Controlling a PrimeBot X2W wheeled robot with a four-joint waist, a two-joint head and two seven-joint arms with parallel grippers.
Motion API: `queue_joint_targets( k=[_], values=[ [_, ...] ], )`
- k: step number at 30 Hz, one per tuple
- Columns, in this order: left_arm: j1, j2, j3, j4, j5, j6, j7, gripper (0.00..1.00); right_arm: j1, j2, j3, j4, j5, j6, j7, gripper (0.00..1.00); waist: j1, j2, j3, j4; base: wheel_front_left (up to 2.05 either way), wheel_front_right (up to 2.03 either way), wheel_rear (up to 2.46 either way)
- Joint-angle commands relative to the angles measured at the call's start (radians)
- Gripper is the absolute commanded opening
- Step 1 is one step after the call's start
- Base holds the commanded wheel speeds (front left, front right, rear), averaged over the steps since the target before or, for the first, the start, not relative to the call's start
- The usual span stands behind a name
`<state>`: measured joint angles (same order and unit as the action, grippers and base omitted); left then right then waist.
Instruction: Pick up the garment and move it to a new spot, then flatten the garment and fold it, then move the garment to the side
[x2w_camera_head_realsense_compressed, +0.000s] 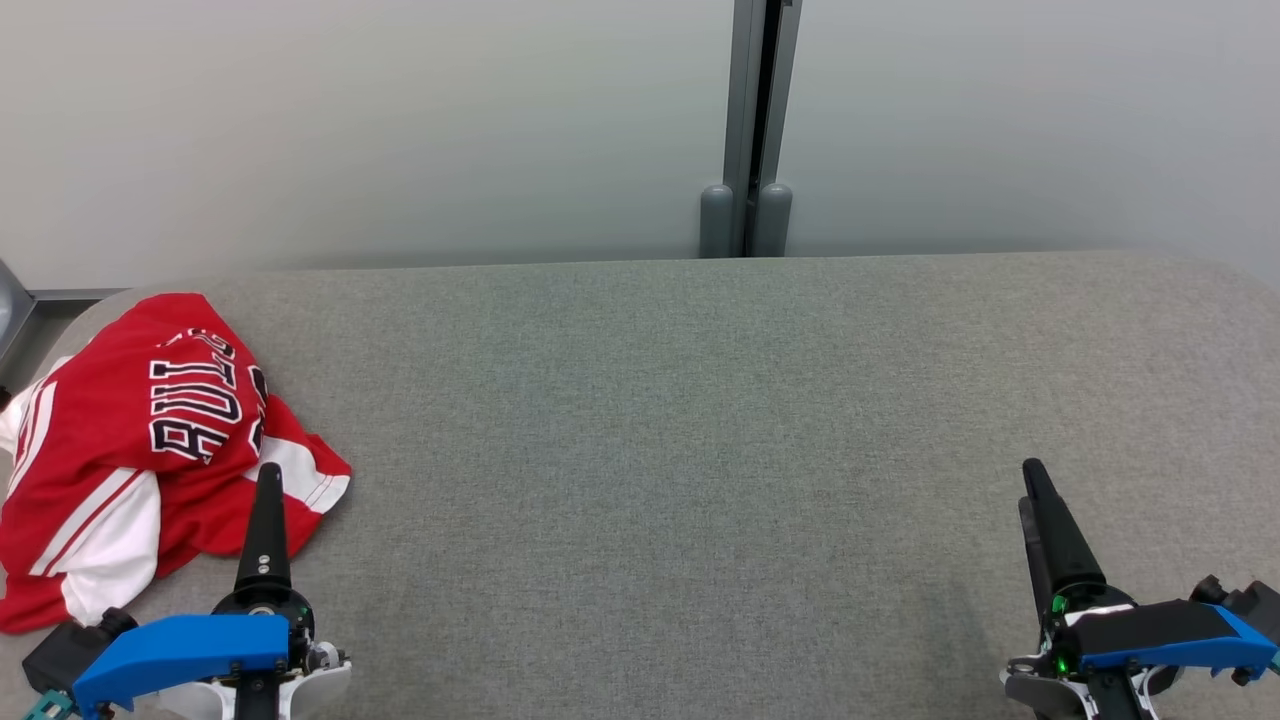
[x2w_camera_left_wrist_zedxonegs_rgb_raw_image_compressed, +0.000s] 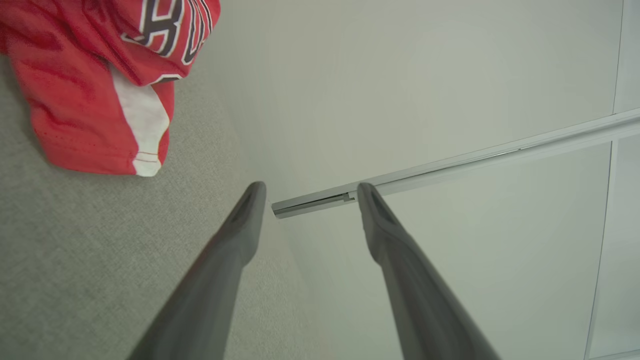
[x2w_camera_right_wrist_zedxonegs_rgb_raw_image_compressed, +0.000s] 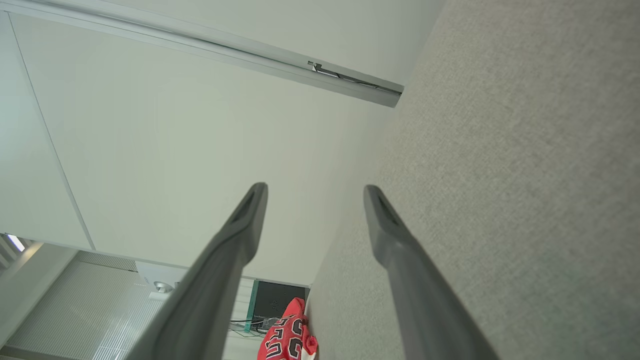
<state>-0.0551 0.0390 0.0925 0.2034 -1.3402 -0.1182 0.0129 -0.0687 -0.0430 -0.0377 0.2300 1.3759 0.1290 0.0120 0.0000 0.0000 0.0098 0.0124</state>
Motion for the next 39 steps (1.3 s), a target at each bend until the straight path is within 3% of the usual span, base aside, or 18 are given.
queue_joint_targets(
  k=[1, 21, 39],
  values=[
    [-0.024, 0.008, -0.002, -0.027, 0.047, 0.008, -0.012, 1.0, -0.02, -0.006, 0.009, -0.026, -0.045, 0.002, -0.011, 1.0, 0.0, 0.0, 0.0, 0.001, 0.0, 0.0, 0.0],
    [-0.013, 0.012, -0.068, -0.042, 0.491, 0.071, -0.087, 1.0, -0.019, -0.007, 0.065, -0.053, -0.426, 0.002, -0.086, 1.0, 0.0, 0.0, 0.003, 0.007, 0.0, 0.0, 0.0],
    [-0.02, 0.036, -0.13, 0.009, 0.769, 0.106, -0.142, 1.0, -0.023, -0.008, 0.104, -0.017, -0.741, 0.002, -0.141, 1.0, 0.0, 0.0, -0.005, 0.014, 0.0, 0.0, 0.0]
  ],
)
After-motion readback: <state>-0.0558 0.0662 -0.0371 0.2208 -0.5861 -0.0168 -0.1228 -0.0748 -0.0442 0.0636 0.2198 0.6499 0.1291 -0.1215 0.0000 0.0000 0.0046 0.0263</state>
